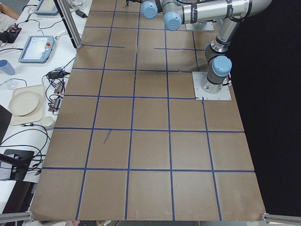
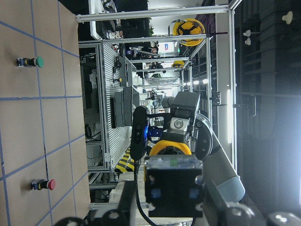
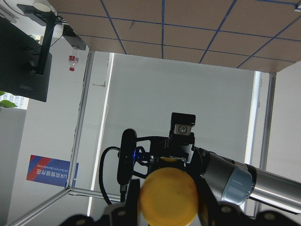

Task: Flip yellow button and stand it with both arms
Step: 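Close the right gripper on the yellow cap and open the left gripper, then carry the button away with the right gripper while the left gripper withdraws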

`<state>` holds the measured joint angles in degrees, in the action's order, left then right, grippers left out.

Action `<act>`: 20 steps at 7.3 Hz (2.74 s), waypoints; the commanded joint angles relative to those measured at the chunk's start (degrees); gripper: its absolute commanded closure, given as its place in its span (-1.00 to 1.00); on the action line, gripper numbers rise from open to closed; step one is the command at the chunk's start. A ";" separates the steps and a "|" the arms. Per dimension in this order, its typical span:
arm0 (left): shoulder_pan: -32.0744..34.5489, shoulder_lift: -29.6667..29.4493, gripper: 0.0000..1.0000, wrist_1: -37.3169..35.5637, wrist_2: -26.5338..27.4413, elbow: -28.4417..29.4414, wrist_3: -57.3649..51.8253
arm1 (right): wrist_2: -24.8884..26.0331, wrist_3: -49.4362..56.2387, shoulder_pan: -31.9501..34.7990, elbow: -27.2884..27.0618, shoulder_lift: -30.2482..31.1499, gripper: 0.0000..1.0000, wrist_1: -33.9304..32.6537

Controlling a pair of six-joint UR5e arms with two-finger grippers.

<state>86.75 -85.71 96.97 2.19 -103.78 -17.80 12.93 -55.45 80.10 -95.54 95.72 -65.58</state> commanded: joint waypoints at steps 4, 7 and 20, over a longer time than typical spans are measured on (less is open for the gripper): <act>-0.35 -1.74 -0.99 -8.17 8.99 4.27 16.35 | 8.44 0.08 -5.28 0.36 -0.09 0.75 -7.66; -0.44 -2.45 -0.99 -9.52 23.69 5.24 17.01 | 27.51 7.49 -7.77 2.98 0.35 0.75 -11.15; 3.50 -10.36 -0.99 1.20 87.34 23.38 18.42 | 74.87 124.27 -23.76 -15.38 -3.58 0.77 -40.03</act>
<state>89.47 -95.98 97.92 87.74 -79.09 0.61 87.52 58.64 57.22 -110.53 94.33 -101.38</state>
